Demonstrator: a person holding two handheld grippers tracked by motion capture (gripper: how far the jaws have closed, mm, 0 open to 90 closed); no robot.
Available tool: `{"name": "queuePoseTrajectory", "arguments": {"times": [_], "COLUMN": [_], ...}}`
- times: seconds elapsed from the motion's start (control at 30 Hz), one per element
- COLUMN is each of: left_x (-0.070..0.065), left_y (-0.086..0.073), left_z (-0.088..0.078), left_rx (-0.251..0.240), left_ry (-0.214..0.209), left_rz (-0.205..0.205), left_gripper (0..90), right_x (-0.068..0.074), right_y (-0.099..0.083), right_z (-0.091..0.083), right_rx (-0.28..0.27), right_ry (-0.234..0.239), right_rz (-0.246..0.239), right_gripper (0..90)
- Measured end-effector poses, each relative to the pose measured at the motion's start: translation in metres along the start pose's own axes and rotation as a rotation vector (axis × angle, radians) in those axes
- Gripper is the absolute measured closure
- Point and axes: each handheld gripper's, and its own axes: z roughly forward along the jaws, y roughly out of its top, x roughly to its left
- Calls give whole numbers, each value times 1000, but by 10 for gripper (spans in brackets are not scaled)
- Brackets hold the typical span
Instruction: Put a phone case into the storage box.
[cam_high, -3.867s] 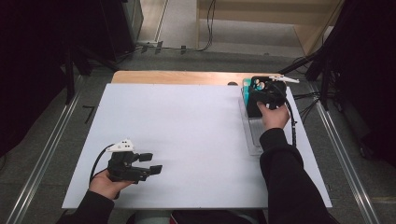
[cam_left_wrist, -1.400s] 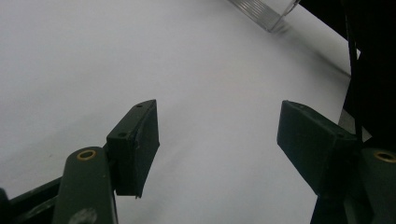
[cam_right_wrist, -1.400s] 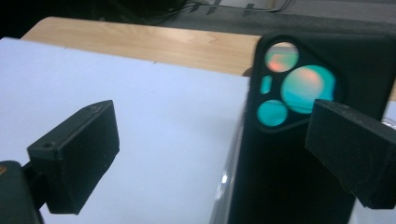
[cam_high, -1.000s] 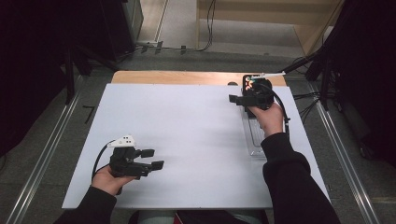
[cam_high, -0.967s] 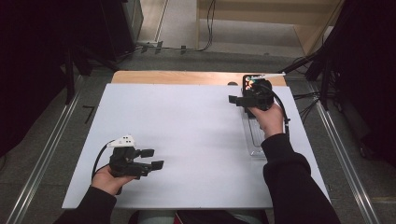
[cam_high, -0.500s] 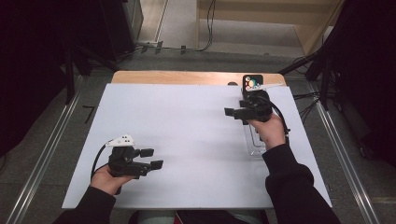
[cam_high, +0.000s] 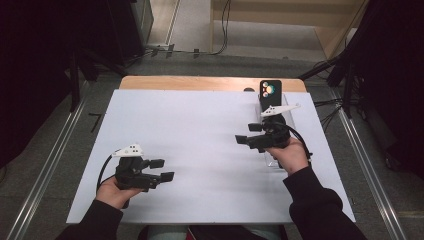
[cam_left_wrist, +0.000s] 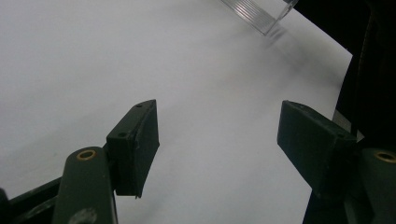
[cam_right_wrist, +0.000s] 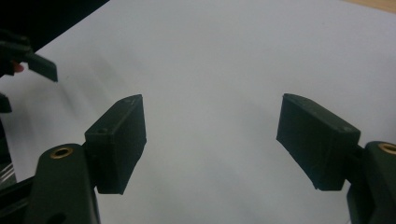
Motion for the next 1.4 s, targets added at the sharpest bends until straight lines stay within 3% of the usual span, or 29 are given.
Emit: {"name": "queuePoseTrajectory", "arguments": {"times": [0.3, 0.63, 1.07, 1.4], "left_x": [-1, -9, -14, -15], "left_y": [0, 0, -2, -6], "left_z": [0, 0, 2, 2], "left_rx": [6, 4, 9, 29], "left_ry": [-1, -36, -46, -56], "left_rz": [2, 19, 37, 37], "left_gripper": [302, 301, 301, 301], "right_x": [15, 19, 18, 10], "right_y": [-24, -54, -85, -104], "right_z": [-1, -13, -22, -29], "right_rx": [6, 15, 49, 91], "right_ry": [60, 75, 100, 102], "right_rz": [-32, -41, -69, -42], "right_gripper": [222, 222, 222, 221]}}
